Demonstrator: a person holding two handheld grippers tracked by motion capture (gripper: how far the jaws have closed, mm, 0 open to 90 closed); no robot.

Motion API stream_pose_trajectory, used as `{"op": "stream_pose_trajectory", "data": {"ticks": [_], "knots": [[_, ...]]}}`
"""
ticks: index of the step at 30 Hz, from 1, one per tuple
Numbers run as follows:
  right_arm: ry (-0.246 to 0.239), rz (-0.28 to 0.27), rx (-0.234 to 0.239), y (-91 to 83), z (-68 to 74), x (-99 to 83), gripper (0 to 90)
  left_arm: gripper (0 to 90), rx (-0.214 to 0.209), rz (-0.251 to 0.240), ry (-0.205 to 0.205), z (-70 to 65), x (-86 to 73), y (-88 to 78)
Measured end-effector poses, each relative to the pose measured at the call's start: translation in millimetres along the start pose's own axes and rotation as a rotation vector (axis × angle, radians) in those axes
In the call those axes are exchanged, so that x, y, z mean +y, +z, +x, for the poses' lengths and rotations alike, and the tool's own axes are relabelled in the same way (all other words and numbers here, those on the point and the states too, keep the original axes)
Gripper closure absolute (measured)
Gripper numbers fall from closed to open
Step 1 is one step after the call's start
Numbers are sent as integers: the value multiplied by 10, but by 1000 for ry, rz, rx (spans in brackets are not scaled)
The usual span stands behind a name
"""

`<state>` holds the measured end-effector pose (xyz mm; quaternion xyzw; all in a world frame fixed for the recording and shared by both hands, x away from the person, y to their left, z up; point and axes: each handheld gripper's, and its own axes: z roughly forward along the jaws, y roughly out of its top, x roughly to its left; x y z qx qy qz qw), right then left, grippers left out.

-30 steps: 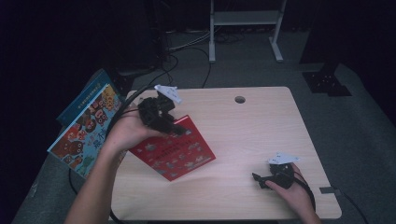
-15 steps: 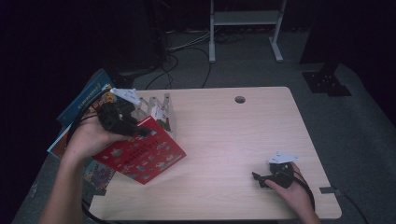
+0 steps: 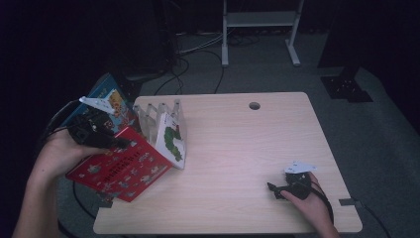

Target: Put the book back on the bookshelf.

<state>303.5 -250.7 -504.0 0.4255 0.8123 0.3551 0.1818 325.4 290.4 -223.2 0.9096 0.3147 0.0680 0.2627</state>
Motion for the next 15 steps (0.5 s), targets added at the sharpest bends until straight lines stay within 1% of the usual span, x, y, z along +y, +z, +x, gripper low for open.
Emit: {"op": "stream_pose_trajectory", "data": {"ticks": [2, 5, 12, 15], "knots": [[2, -1, 0, 1, 1, 0, 112, 788, 13, 2, -22, 41, -39, -22], [2, -1, 0, 1, 1, 0, 112, 789, 26, 5, -42, 103, -80, -38], [2, -1, 0, 0, 1, 0, 113, 788, 46, 28, -77, 221, -112, -2], [2, -1, 0, 1, 1, 0, 112, 788, 59, 30, -101, 281, -103, 21]]}}
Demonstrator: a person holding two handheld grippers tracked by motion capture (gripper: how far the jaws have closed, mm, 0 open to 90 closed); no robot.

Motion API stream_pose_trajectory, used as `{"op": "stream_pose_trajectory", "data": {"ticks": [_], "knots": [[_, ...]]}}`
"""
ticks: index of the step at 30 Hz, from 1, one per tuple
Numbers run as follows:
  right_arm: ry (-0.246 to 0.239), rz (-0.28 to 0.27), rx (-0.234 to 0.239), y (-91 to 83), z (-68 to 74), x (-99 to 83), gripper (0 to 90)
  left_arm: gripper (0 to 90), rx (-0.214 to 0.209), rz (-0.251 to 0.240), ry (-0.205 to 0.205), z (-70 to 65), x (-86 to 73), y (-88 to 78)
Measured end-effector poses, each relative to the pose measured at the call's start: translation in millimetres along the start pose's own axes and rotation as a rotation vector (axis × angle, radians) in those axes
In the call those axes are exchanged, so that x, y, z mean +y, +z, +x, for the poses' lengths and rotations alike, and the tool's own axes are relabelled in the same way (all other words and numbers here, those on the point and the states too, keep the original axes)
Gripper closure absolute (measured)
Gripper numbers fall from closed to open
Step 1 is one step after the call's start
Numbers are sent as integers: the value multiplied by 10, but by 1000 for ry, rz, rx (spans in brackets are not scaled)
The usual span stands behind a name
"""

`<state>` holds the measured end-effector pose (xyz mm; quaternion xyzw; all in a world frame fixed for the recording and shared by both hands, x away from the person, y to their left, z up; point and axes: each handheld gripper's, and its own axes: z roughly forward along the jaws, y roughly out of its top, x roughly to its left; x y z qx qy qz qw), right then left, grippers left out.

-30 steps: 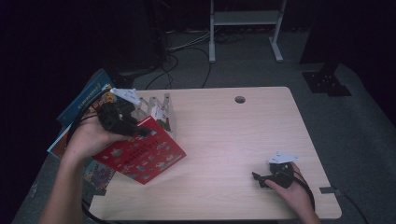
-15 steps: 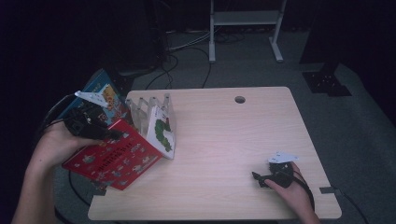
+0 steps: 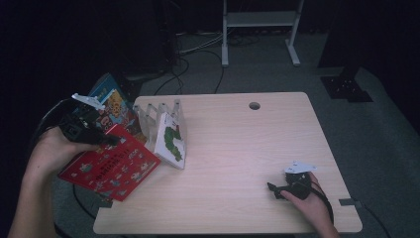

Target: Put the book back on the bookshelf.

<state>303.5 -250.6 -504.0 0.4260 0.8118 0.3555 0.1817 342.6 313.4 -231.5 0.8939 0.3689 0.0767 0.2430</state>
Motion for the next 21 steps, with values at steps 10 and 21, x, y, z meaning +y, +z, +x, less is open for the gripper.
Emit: {"op": "stream_pose_trajectory", "data": {"ticks": [10, 21], "knots": [[0, 0, 0, 0, 0, 0, 112, 789, 51, -1, -69, 157, 169, 92], [0, 0, 0, 0, 0, 0, 113, 789, 95, 37, -116, 358, 431, 271]]}}
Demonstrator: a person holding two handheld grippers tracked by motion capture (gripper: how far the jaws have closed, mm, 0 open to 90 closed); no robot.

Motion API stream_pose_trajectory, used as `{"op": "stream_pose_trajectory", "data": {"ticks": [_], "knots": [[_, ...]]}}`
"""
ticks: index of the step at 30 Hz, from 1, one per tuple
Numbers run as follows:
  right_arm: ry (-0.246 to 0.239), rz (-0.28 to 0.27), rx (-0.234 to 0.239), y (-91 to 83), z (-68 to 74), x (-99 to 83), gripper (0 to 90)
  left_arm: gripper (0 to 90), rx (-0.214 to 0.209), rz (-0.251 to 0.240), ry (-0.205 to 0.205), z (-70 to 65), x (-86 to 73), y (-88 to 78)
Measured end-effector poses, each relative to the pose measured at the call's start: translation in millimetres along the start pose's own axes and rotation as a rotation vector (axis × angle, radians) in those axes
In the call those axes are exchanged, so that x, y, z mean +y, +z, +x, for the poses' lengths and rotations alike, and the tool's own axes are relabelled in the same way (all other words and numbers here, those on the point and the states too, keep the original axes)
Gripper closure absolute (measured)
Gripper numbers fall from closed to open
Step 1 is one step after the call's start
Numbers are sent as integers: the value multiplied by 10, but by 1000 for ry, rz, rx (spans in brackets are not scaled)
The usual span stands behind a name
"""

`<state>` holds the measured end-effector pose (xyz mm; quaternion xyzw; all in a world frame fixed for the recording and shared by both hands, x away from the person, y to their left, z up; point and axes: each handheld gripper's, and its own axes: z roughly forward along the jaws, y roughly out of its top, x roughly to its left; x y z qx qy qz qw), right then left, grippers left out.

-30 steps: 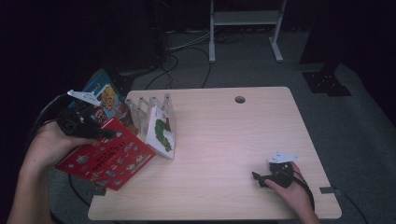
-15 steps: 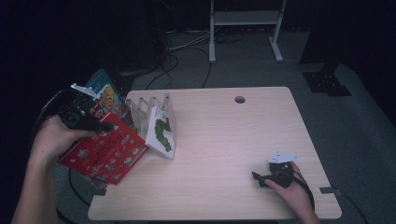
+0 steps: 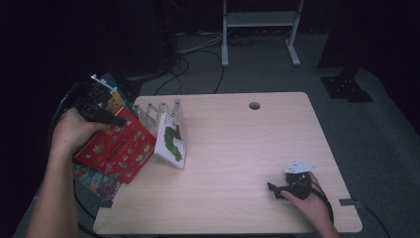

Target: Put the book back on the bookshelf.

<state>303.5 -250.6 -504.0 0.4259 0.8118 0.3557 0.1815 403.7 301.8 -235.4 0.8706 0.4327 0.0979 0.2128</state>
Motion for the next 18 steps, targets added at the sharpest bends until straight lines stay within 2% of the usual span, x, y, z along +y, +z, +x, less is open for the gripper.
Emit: {"op": "stream_pose_trajectory", "data": {"ticks": [7, 11, 18], "knots": [[2, -1, 0, 1, 1, 0, 112, 789, 35, 29, -21, 109, 182, 98], [0, -2, -1, 2, 0, 0, 113, 788, 11, 24, -41, 188, 286, 180], [2, -1, -1, 1, 2, 1, 112, 788, 12, 23, -50, 255, 486, 292]]}}
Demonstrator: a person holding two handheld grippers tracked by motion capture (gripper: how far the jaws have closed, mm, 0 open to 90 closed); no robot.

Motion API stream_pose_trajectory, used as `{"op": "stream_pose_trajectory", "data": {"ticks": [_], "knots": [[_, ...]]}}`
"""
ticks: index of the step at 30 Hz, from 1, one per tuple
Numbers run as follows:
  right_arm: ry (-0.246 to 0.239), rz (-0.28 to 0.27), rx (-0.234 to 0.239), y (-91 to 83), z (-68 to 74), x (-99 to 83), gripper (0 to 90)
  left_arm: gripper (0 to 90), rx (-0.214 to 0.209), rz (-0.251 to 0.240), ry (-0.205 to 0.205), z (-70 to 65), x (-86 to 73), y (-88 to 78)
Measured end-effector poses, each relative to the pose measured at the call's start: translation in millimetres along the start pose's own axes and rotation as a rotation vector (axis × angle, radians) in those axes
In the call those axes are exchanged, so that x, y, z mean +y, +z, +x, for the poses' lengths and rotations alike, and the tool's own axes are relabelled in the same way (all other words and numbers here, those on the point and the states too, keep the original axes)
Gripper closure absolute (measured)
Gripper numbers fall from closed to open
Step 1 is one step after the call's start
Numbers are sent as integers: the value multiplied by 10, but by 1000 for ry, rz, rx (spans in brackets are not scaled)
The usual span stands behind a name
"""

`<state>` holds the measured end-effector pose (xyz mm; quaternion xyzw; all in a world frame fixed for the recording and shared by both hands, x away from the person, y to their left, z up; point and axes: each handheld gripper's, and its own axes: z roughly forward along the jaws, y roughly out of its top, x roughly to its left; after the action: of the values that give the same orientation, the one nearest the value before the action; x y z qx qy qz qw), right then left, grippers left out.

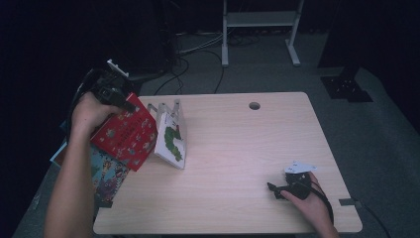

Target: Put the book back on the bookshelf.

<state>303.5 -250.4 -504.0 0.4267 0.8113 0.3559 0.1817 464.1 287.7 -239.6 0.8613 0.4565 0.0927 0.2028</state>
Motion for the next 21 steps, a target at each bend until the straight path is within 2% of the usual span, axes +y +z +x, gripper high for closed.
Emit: {"op": "stream_pose_trajectory", "data": {"ticks": [10, 21], "knots": [[9, 0, -8, 6, 12, 4, 108, 786, 30, -36, -17, -15, 219, 233], [10, 1, -8, 5, 13, 5, 108, 783, 33, -59, -37, 6, 340, 412]]}}
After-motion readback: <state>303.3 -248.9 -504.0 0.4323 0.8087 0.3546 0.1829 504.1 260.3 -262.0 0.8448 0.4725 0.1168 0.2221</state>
